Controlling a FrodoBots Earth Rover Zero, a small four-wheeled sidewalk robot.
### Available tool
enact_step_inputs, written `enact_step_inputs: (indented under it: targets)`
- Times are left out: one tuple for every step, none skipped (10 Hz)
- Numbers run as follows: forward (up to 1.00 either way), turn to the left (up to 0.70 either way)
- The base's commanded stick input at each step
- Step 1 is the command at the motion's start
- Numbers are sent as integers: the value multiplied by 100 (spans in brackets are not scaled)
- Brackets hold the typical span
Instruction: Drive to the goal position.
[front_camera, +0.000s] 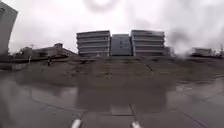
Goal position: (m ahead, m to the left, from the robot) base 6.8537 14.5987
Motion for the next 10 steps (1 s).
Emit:
enact_step_inputs:
  targets:
    - [70,35]
    - [70,29]
    - [70,9]
    - [70,1]
    - [70,0]
    - [70,0]
    - [70,0]
    - [70,1]
    - [70,2]
    - [70,2]
